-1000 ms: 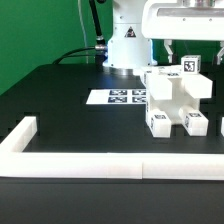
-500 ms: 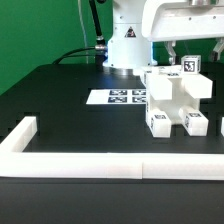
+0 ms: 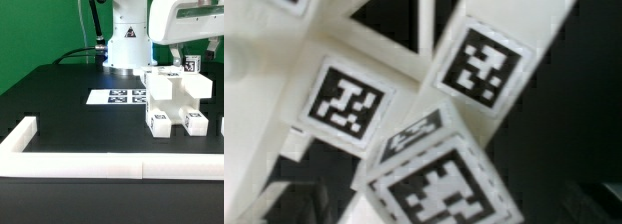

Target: Assemble chair

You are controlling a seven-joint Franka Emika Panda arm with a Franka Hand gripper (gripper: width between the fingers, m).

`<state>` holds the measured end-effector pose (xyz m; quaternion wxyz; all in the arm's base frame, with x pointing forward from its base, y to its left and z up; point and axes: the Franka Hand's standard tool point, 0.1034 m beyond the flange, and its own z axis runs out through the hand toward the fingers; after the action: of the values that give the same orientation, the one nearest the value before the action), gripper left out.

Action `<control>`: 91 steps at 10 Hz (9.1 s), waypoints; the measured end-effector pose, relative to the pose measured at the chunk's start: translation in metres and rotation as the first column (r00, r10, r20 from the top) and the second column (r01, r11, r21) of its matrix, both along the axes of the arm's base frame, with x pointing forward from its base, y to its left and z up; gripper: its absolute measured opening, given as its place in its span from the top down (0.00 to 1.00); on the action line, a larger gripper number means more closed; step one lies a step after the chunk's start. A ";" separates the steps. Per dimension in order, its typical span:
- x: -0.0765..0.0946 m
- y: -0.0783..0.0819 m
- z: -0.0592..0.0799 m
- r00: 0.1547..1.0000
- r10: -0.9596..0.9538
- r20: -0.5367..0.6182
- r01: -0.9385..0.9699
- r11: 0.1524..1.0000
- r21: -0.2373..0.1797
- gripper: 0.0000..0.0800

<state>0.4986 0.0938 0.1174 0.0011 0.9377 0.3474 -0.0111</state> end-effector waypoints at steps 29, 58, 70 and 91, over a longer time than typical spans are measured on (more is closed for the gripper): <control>0.000 -0.002 -0.001 0.586 -0.810 0.019 0.811 0.585 -0.016 0.64; -0.001 0.010 -0.002 0.950 -0.312 0.008 0.312 0.950 -0.016 0.22; -0.001 0.010 -0.002 0.800 -0.600 0.015 0.600 0.800 -0.017 0.64; -0.002 0.014 -0.003 0.834 -0.551 0.010 0.551 0.834 -0.014 0.19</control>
Offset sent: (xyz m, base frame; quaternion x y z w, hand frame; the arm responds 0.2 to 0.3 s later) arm -0.0018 0.0016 0.0008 -0.0085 0.0016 -0.1284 0.9917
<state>0.4964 0.1082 0.1147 0.0063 0.9979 0.0628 -0.0110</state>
